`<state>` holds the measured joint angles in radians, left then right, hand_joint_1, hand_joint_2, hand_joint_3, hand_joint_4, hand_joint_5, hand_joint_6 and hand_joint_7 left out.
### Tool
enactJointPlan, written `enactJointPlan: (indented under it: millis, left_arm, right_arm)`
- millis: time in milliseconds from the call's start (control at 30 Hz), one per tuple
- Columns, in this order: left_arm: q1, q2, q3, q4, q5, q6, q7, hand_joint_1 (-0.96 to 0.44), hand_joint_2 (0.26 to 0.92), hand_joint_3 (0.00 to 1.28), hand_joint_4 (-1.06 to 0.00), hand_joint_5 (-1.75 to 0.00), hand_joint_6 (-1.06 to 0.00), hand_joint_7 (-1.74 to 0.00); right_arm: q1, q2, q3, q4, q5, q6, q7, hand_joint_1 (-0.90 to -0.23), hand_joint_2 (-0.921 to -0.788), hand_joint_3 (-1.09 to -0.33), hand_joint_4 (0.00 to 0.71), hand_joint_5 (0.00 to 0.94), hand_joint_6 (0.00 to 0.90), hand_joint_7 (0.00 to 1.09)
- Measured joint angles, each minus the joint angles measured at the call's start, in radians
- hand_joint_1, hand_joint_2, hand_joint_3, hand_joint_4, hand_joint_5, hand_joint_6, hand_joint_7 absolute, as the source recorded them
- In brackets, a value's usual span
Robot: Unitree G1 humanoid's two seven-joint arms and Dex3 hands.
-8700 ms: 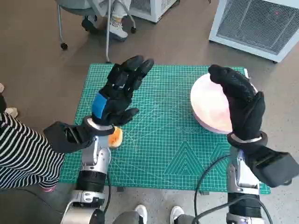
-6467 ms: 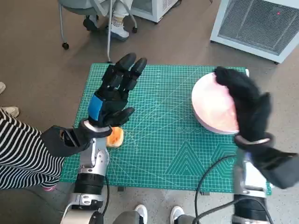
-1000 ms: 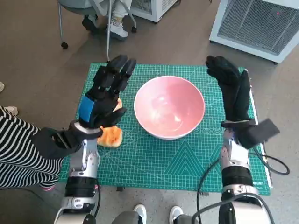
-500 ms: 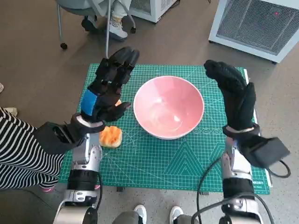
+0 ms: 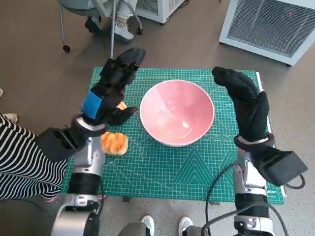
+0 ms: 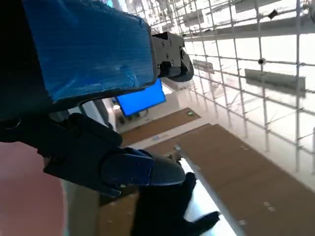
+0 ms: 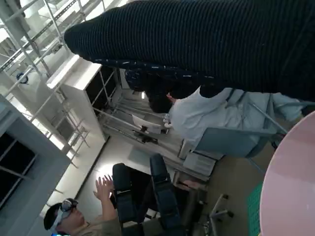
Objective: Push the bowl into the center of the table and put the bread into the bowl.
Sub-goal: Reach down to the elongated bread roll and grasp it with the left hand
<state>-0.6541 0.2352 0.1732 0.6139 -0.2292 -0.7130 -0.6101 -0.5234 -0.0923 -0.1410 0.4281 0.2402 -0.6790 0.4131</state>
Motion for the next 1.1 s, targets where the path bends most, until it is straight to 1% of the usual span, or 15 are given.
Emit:
enactJointPlan:
  millis: [33, 67, 167, 233, 267, 333, 400, 500, 633, 800, 967, 1100]
  left_arm:
    - [-0.008, 0.020, 0.000, 0.012, 0.037, -0.017, 0.021, -0.57, 0.908, 0.11, -0.13, -0.02, -0.03, -0.45]
    - [-0.014, 0.047, 0.000, 0.020, 0.087, -0.029, 0.059, -0.57, 0.904, 0.10, -0.13, -0.02, -0.04, -0.45]
    - [-0.025, 0.110, 0.000, 0.028, 0.202, -0.043, 0.152, -0.54, 0.845, 0.03, -0.20, -0.02, -0.15, -0.38]
    - [-0.032, 0.157, -0.003, 0.030, 0.282, -0.042, 0.219, -0.52, 0.822, 0.02, -0.22, -0.01, -0.19, -0.35]
    - [-0.035, 0.181, -0.005, 0.033, 0.314, -0.038, 0.245, -0.50, 0.802, 0.01, -0.23, -0.01, -0.23, -0.31]
    - [-0.039, 0.214, -0.009, 0.034, 0.347, -0.027, 0.270, -0.45, 0.773, 0.01, -0.25, 0.00, -0.28, -0.27]
    - [-0.044, 0.241, -0.015, 0.039, 0.353, -0.011, 0.276, -0.40, 0.757, 0.00, -0.25, 0.00, -0.31, -0.24]
    - [-0.048, 0.262, -0.026, 0.047, 0.342, 0.009, 0.261, -0.27, 0.741, 0.00, -0.27, -0.01, -0.35, -0.20]
    - [-0.048, 0.277, -0.041, 0.065, 0.335, 0.021, 0.239, -0.19, 0.732, 0.00, -0.28, -0.01, -0.39, -0.16]
    - [-0.047, 0.288, -0.062, 0.071, 0.349, 0.054, 0.241, -0.14, 0.726, 0.00, -0.30, 0.00, -0.43, -0.12]
    - [-0.046, 0.315, -0.082, 0.066, 0.373, 0.087, 0.243, -0.11, 0.730, 0.00, -0.31, 0.00, -0.46, -0.09]
    - [-0.032, 0.333, -0.094, 0.042, 0.373, 0.111, 0.219, -0.09, 0.733, 0.00, -0.31, 0.00, -0.48, -0.08]
  right_arm:
    - [0.001, 0.000, 0.000, -0.004, 0.000, 0.002, -0.001, -0.717, -0.921, -0.735, 0.159, 0.011, 0.174, 0.22]
    - [0.003, 0.000, 0.000, -0.009, 0.000, 0.004, -0.002, -0.718, -0.921, -0.735, 0.159, 0.011, 0.174, 0.22]
    - [0.008, 0.000, 0.000, -0.019, 0.000, 0.007, -0.005, -0.725, -0.921, -0.733, 0.160, 0.010, 0.172, 0.22]
    - [0.014, 0.000, 0.001, -0.024, 0.000, 0.010, -0.007, -0.727, -0.921, -0.732, 0.161, 0.010, 0.171, 0.23]
    - [0.016, 0.000, 0.001, -0.025, 0.000, 0.012, -0.007, -0.728, -0.921, -0.732, 0.162, 0.010, 0.170, 0.23]
    - [0.022, 0.000, 0.001, -0.026, 0.000, 0.015, -0.009, -0.730, -0.921, -0.731, 0.164, 0.010, 0.170, 0.23]
    - [0.026, 0.001, 0.001, -0.026, 0.000, 0.017, -0.013, -0.731, -0.921, -0.731, 0.164, 0.010, 0.170, 0.23]
    - [0.029, 0.001, 0.001, -0.026, 0.000, 0.018, -0.016, -0.731, -0.921, -0.732, 0.164, 0.009, 0.169, 0.24]
    - [0.029, 0.006, 0.005, -0.026, -0.001, 0.018, -0.017, -0.729, -0.921, -0.733, 0.165, 0.009, 0.167, 0.24]
    - [0.029, 0.011, 0.008, -0.027, 0.000, 0.020, -0.018, -0.722, -0.921, -0.734, 0.166, 0.008, 0.162, 0.25]
    - [0.030, 0.016, 0.011, -0.030, 0.000, 0.020, -0.019, -0.714, -0.921, -0.736, 0.167, 0.007, 0.156, 0.26]
    - [0.032, 0.016, 0.011, -0.032, 0.000, 0.020, -0.019, -0.711, -0.921, -0.736, 0.167, 0.006, 0.153, 0.27]
